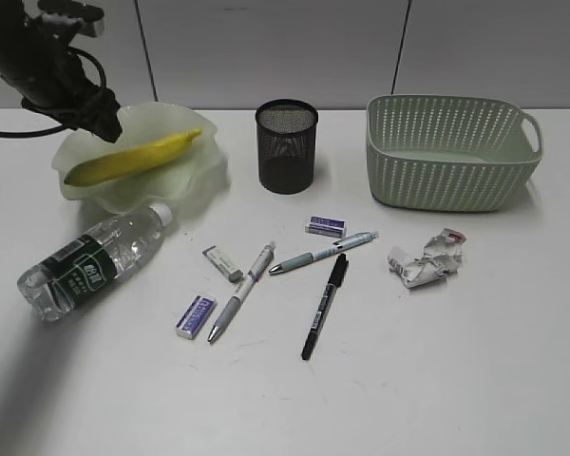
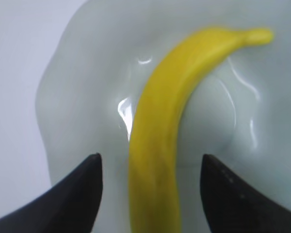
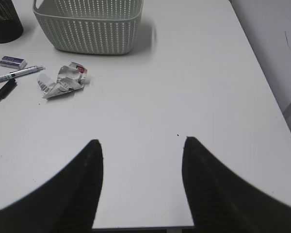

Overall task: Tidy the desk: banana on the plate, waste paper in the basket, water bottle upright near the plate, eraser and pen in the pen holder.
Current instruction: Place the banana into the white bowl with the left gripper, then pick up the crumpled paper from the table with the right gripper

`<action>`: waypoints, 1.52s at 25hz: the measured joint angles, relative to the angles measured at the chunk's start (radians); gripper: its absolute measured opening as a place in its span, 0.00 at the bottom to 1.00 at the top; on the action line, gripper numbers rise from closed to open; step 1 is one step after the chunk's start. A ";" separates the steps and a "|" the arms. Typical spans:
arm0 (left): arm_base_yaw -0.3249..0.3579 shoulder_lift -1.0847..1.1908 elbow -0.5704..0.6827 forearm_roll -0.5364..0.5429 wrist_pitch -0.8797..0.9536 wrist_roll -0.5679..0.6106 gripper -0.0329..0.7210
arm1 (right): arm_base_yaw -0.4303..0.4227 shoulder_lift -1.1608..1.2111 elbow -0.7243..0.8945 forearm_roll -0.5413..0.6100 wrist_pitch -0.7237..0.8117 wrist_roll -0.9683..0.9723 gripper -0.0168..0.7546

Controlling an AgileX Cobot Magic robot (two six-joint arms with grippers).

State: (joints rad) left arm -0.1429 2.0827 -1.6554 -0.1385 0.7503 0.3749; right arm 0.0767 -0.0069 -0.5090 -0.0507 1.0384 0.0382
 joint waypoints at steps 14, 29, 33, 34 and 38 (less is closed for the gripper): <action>0.002 -0.500 0.000 0.063 0.428 -0.178 0.72 | 0.000 0.000 0.000 0.000 0.000 0.000 0.57; 0.002 -1.449 0.775 0.083 0.426 -0.324 0.64 | 0.000 0.000 0.000 0.002 0.000 -0.001 0.57; 0.002 -1.715 0.973 0.069 0.442 -0.324 0.63 | 0.000 0.000 0.000 0.003 0.000 -0.001 0.57; 0.002 -1.783 1.005 0.076 0.459 -0.324 0.63 | 0.000 0.000 0.000 0.003 -0.001 -0.001 0.57; 0.002 -2.014 1.058 0.077 0.478 -0.324 0.62 | 0.000 0.077 -0.021 0.023 -0.060 -0.032 0.57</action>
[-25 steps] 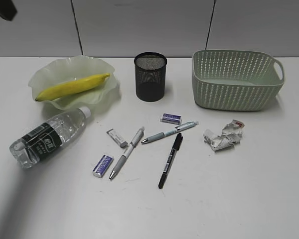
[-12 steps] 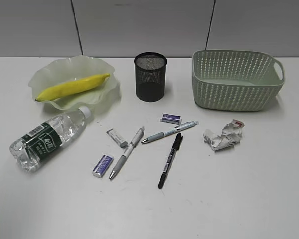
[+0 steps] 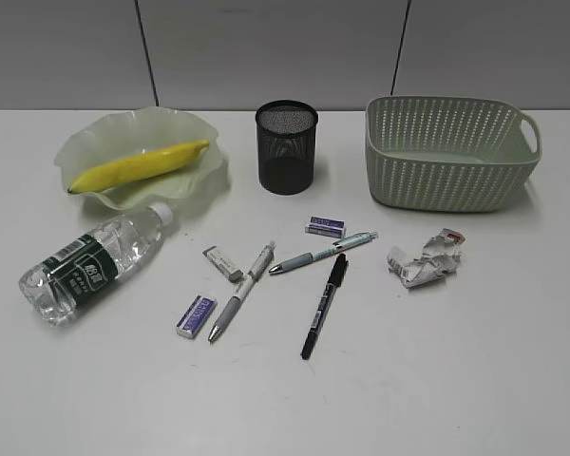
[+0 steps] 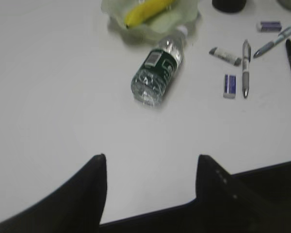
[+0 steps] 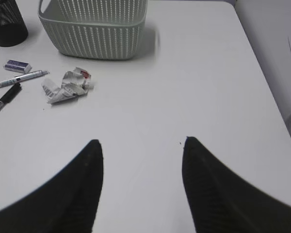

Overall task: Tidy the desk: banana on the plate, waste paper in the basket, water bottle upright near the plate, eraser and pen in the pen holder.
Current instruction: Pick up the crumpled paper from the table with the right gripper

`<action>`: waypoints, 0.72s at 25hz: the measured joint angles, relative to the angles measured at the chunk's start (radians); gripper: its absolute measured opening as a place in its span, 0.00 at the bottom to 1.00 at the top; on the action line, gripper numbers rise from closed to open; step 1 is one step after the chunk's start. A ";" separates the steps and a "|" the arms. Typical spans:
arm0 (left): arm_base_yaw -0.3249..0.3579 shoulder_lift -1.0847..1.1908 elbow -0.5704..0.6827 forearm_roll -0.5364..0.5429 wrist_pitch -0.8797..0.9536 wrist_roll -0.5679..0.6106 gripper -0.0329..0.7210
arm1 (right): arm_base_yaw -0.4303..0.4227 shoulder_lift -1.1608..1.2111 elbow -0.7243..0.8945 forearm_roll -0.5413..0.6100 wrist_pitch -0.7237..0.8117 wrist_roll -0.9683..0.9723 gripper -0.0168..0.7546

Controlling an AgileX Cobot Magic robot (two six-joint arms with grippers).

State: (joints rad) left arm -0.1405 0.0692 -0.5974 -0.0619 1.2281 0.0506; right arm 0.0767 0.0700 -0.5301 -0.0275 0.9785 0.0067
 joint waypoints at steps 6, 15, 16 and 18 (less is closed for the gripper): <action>0.001 -0.058 0.006 -0.005 0.003 0.000 0.62 | 0.030 0.342 -0.052 0.236 -0.212 -0.331 0.57; 0.001 -0.058 0.024 -0.003 -0.093 0.000 0.62 | 0.201 1.082 -0.350 0.290 -0.169 -0.379 0.78; 0.001 -0.058 0.028 -0.003 -0.107 0.000 0.62 | 0.206 1.165 -0.387 0.291 -0.159 -0.360 0.81; 0.001 -0.058 0.041 -0.003 -0.136 0.000 0.62 | 0.209 1.310 -0.476 0.291 -0.134 -0.319 0.83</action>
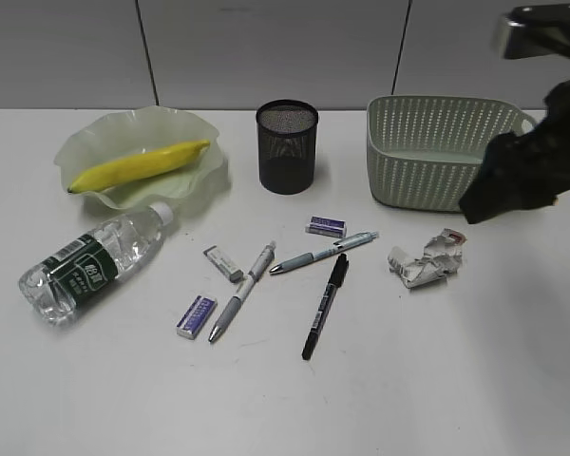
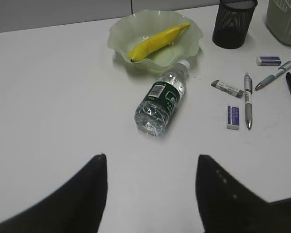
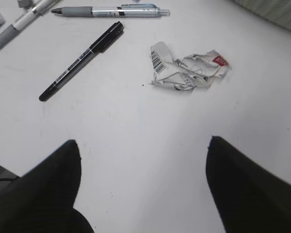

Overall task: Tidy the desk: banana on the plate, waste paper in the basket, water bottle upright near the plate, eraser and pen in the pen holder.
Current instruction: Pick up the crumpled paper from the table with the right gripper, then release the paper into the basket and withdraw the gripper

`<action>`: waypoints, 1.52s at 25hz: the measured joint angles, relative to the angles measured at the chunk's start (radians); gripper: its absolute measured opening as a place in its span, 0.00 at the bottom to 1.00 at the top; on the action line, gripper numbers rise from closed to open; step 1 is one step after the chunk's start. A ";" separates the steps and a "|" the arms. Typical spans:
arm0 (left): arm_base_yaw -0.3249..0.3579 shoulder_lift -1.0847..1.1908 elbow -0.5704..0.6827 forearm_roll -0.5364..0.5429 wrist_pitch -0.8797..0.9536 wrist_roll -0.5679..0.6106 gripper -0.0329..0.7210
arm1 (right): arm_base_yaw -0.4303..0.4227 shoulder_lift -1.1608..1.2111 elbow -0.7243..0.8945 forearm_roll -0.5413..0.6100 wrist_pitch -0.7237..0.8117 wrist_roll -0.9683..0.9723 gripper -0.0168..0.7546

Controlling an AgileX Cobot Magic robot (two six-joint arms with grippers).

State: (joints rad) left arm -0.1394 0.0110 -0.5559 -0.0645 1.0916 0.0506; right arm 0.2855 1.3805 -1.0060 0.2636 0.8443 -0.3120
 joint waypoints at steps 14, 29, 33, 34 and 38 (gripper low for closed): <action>0.000 0.000 0.017 0.000 -0.030 0.000 0.62 | 0.002 0.581 -0.250 -0.150 -0.033 0.486 0.84; 0.000 0.000 0.017 0.000 -0.030 0.000 0.62 | 0.002 0.696 -0.254 -0.097 -0.093 0.492 0.46; 0.000 0.000 0.017 0.000 -0.030 0.000 0.62 | 0.002 0.653 -0.253 -0.096 -0.040 0.464 0.46; 0.000 0.000 0.017 0.000 -0.030 0.000 0.62 | 0.002 0.624 -0.253 -0.098 -0.031 0.459 0.46; 0.000 0.000 0.017 0.000 -0.030 0.000 0.62 | 0.002 0.466 -0.253 -0.126 -0.031 0.456 0.45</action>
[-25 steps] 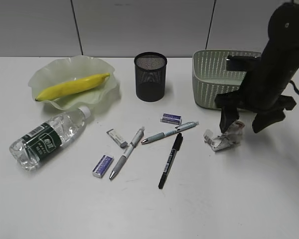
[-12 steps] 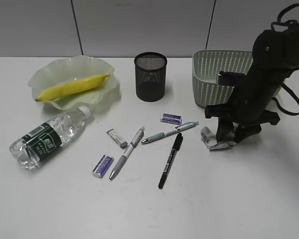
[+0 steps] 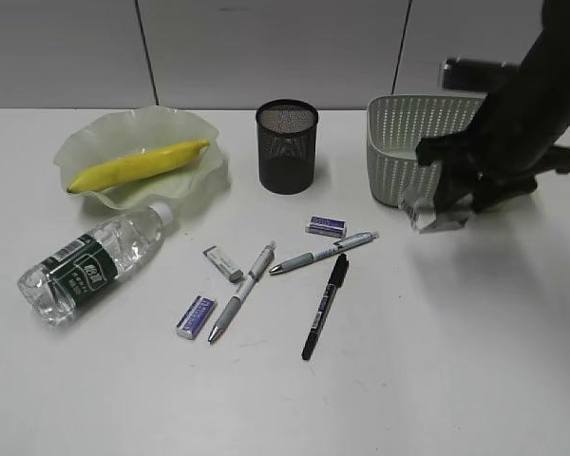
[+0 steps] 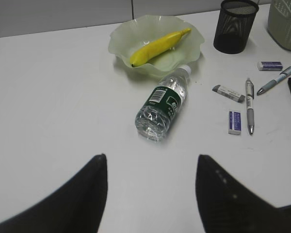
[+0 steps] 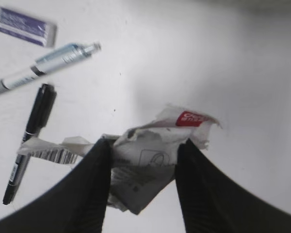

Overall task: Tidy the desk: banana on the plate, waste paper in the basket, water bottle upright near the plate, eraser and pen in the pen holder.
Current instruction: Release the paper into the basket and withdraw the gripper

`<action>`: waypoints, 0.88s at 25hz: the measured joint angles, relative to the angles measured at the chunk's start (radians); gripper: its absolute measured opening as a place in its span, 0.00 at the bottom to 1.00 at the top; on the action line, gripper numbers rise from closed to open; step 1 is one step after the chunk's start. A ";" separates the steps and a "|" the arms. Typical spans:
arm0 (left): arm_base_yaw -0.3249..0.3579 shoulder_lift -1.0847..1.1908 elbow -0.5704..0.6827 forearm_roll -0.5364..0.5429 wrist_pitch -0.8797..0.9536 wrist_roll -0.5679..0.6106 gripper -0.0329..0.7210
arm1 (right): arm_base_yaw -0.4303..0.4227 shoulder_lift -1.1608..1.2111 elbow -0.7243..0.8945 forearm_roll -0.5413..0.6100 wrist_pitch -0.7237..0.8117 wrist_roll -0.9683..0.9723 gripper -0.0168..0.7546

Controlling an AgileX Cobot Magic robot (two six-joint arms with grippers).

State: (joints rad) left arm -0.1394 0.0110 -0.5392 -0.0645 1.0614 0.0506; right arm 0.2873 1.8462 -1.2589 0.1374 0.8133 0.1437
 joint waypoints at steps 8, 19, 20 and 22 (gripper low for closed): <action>0.000 0.000 0.000 0.000 0.000 0.000 0.62 | 0.000 -0.173 0.000 -0.236 -0.354 0.000 0.45; 0.000 0.000 0.000 0.000 0.000 0.000 0.62 | -0.023 0.125 -0.132 -0.278 -0.519 0.009 0.65; 0.000 0.000 0.000 0.000 0.000 0.000 0.62 | -0.024 0.132 -0.140 -0.278 -0.514 0.011 0.71; 0.000 0.000 0.000 -0.001 0.000 0.000 0.62 | -0.024 0.126 -0.151 -0.278 -0.500 0.016 0.78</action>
State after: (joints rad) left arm -0.1394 0.0110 -0.5392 -0.0655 1.0614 0.0506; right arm 0.2628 1.9718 -1.4103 -0.1407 0.3133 0.1600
